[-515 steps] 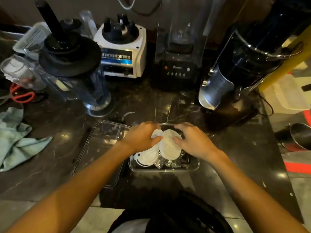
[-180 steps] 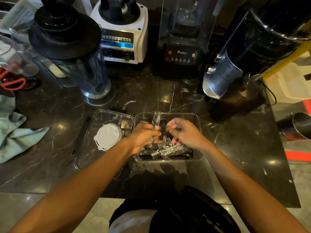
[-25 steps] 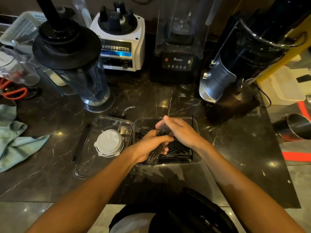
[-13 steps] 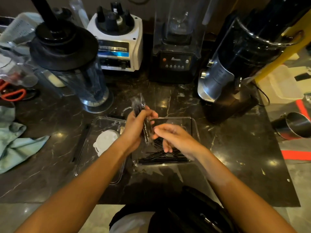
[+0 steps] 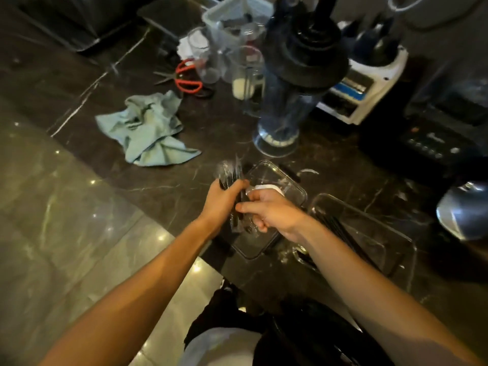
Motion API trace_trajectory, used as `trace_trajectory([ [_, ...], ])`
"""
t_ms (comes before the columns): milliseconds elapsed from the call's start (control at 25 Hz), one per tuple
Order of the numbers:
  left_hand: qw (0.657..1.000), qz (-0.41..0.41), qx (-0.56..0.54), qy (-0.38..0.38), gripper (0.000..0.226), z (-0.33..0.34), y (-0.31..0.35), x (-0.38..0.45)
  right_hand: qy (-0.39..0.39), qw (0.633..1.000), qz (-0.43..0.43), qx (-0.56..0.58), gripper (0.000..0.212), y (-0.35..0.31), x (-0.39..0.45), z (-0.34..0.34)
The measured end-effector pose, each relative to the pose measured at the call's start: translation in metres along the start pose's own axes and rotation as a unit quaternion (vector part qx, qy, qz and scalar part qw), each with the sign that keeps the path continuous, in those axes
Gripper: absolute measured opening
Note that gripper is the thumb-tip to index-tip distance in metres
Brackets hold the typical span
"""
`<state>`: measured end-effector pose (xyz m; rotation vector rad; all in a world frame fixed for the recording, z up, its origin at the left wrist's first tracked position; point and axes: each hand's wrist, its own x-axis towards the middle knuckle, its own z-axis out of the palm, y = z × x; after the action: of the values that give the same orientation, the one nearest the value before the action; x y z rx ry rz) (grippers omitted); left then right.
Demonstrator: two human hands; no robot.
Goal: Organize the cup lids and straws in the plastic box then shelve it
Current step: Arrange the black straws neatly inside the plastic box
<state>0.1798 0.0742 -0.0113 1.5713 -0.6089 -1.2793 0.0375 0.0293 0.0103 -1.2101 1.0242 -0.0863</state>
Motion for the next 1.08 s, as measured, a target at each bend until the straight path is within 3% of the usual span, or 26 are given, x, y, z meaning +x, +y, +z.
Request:
trace_trajectory([
  [160, 0.992, -0.109, 0.063, 0.003, 0.023, -0.030, -0.039, -0.005, 0.026, 0.993, 0.082, -0.075, 0.011, 0.032, 0.024, 0.024],
  [240, 0.990, -0.104, 0.095, 0.010, 0.023, -0.034, -0.049, -0.007, 0.045, 0.988, 0.097, -0.116, 0.010, 0.046, 0.030, 0.030],
  [400, 0.980, -0.125, 0.145, 0.061, 0.053, -0.036, -0.063, -0.001, 0.088, 0.968, 0.083, -0.218, 0.015, 0.059, 0.042, 0.039],
  [480, 0.973, -0.120, 0.185, 0.065, 0.048, -0.038, -0.069, 0.005, 0.098, 0.947, 0.062, -0.301, 0.017, 0.057, 0.042, 0.045],
  [640, 0.951, -0.054, 0.296, 0.065, 0.058, -0.038, -0.068, 0.009, 0.135, 0.885, 0.002, -0.445, 0.029, 0.045, 0.032, 0.052],
  [800, 0.932, -0.021, 0.356, 0.067, 0.075, -0.038, -0.063, 0.009, 0.135, 0.864, -0.023, -0.485, 0.035, 0.035, 0.018, 0.052],
  [880, 0.934, -0.029, 0.351, 0.055, 0.079, -0.037, -0.054, 0.010, 0.149, 0.868, -0.045, -0.472, 0.032, 0.029, 0.003, 0.041],
  [960, 0.914, -0.009, 0.402, 0.053, 0.078, -0.031, -0.038, 0.010, 0.180, 0.887, -0.070, -0.420, 0.029, 0.027, -0.021, 0.019],
  [1080, 0.866, 0.149, 0.473, 0.067, 0.068, -0.003, -0.005, 0.007, 0.299, 0.892, -0.110, -0.320, 0.027, 0.047, -0.064, -0.029],
])
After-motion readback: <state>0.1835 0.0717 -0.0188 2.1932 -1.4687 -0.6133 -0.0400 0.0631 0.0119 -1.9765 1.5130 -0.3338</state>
